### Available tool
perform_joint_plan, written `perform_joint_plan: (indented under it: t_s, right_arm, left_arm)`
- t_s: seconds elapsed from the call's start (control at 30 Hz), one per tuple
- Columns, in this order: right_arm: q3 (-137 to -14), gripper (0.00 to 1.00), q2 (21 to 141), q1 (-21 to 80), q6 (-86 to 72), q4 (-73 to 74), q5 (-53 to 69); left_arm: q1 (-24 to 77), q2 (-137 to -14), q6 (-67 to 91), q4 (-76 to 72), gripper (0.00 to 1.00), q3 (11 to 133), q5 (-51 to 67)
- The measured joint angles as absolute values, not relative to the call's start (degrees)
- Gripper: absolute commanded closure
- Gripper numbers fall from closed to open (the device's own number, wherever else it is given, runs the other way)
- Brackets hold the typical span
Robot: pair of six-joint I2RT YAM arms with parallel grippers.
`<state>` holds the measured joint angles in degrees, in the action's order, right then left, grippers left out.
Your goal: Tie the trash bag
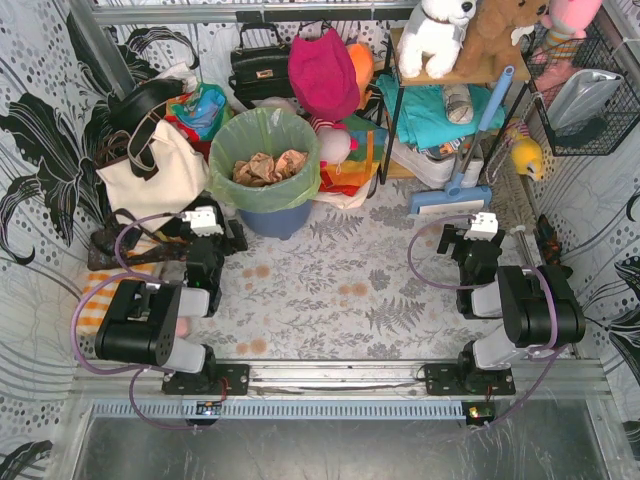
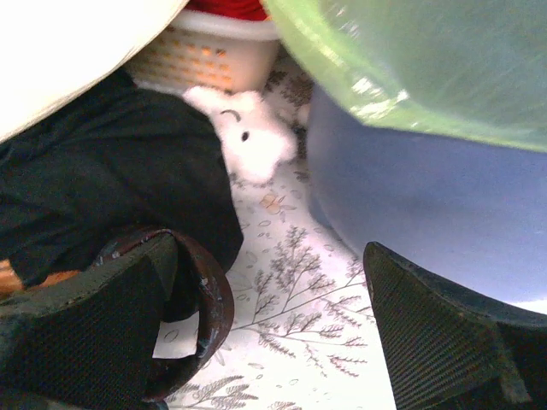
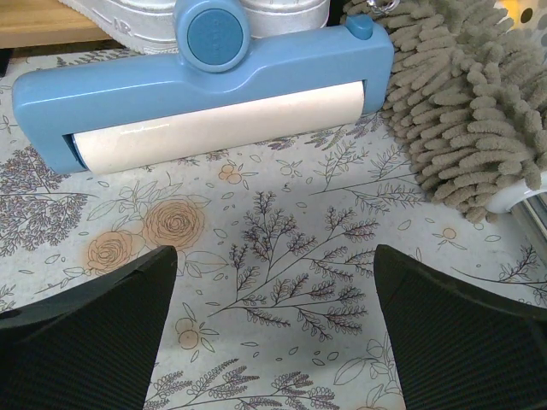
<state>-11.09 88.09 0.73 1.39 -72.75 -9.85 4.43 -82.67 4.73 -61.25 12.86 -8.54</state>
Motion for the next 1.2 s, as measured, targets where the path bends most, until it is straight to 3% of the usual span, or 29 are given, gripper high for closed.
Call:
perform_joint_plan:
  t_s: [1.2]
  right_arm:
    - [-11.1, 0.03, 88.1, 0.7, 1.5, -72.7, -8.6]
  left_arm:
    - [3.7, -83.7, 4.6, -64.3, 0.02, 12.9, -5.3]
